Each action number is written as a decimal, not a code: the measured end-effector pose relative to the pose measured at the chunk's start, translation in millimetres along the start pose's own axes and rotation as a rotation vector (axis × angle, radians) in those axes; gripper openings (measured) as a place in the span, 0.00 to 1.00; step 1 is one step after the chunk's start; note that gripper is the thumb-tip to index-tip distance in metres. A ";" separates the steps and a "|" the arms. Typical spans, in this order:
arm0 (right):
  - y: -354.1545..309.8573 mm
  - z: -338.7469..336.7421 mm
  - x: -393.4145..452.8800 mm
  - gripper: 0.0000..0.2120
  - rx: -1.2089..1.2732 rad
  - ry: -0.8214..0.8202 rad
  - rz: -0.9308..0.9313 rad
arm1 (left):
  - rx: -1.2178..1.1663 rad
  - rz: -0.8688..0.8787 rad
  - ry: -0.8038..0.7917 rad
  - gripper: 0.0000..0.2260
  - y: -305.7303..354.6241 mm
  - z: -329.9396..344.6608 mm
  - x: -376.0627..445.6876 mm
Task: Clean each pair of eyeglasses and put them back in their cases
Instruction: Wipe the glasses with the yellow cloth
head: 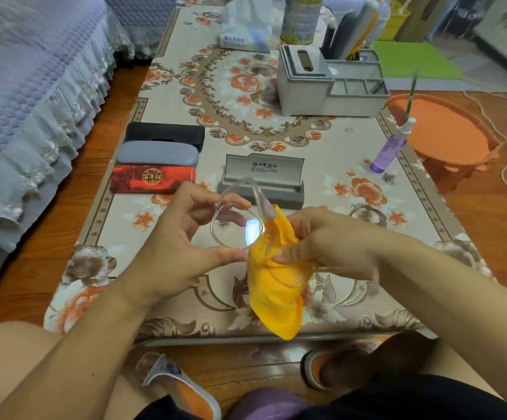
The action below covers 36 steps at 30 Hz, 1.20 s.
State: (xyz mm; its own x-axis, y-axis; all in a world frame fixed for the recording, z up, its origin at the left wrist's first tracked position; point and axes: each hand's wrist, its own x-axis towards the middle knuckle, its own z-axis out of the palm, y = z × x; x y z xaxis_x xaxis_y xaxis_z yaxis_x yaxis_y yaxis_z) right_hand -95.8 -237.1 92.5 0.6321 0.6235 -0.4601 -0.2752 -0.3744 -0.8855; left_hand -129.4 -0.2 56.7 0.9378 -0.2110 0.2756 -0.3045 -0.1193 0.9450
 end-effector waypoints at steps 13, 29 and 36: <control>19.2 -12.7 -17.9 0.07 0.236 -0.153 0.150 | 0.001 0.035 0.025 0.28 -1.5 1.3 -7.8; -5.3 6.0 -7.9 0.08 -0.096 -0.089 -0.040 | -0.077 -0.019 -0.036 0.26 7.4 3.0 -5.9; 11.0 7.3 -10.2 0.24 0.232 -0.185 -0.011 | -0.198 -0.063 -0.052 0.27 1.7 3.8 -3.6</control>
State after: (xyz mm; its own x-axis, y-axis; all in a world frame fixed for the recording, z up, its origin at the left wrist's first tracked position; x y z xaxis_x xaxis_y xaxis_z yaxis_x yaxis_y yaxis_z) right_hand -110.5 -242.6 86.9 0.4991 0.7488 -0.4360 -0.4407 -0.2138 -0.8718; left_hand -133.9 -3.3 56.7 0.9425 -0.2598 0.2102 -0.2021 0.0578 0.9777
